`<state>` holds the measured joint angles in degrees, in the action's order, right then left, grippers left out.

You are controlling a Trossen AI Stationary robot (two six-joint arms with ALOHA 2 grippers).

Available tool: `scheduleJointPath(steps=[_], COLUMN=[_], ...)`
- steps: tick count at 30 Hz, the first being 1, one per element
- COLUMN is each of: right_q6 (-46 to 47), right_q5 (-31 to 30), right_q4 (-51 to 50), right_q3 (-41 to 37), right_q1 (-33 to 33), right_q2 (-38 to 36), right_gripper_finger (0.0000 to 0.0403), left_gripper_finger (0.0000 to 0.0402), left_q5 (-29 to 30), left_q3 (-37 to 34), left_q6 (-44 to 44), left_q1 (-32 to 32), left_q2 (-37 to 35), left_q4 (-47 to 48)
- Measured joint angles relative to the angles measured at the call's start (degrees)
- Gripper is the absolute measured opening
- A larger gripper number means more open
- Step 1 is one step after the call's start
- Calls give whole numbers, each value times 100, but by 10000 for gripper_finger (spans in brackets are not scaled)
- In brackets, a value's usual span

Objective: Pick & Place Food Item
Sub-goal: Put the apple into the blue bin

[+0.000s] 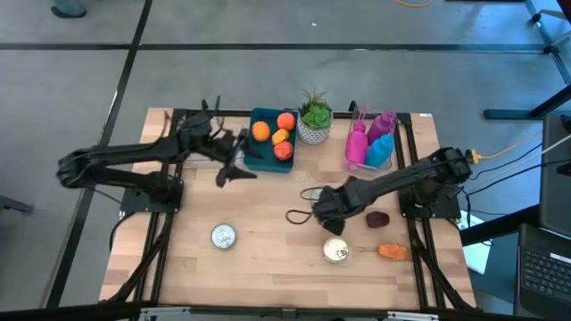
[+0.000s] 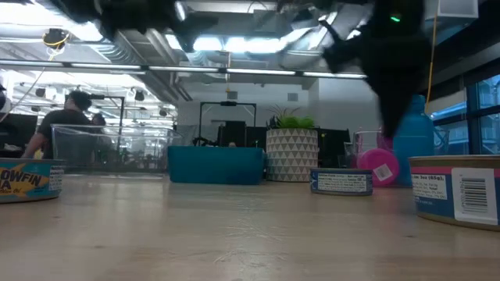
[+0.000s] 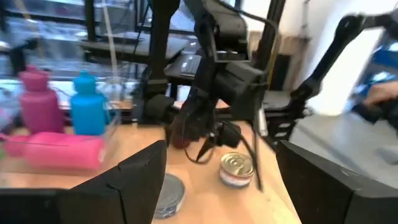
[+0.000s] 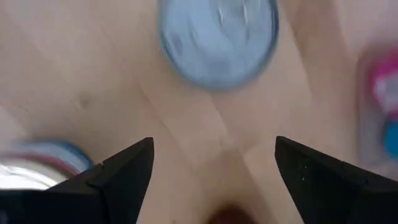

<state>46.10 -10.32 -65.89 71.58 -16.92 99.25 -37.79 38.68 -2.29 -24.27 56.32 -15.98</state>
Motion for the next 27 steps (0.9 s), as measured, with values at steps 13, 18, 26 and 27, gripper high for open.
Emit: scheduleJointPath(steps=[13,18,26,27], right_q6=[2020,2052,1928,1930], right_q5=[829,1020,1451,1529], right_q4=[-27,-122,-125,-76], right_q3=[-1585,-1708,-2502,-2635], right_q1=[-699,-868,-919,-919], right_q2=[-1808,-1915,-1876,-1876], right_gripper_finger=[293,292,292,292], left_gripper_finger=[292,292,292,292], left_q5=[2424,2806,3064,3068], left_q3=[-6,-7,-7,-9], left_q6=[724,857,859,853], left_q1=[1481,1774,1900,1913], left_q2=[-1155,-1100,-1008,-990], left_q4=[2503,2492,2492,2478])
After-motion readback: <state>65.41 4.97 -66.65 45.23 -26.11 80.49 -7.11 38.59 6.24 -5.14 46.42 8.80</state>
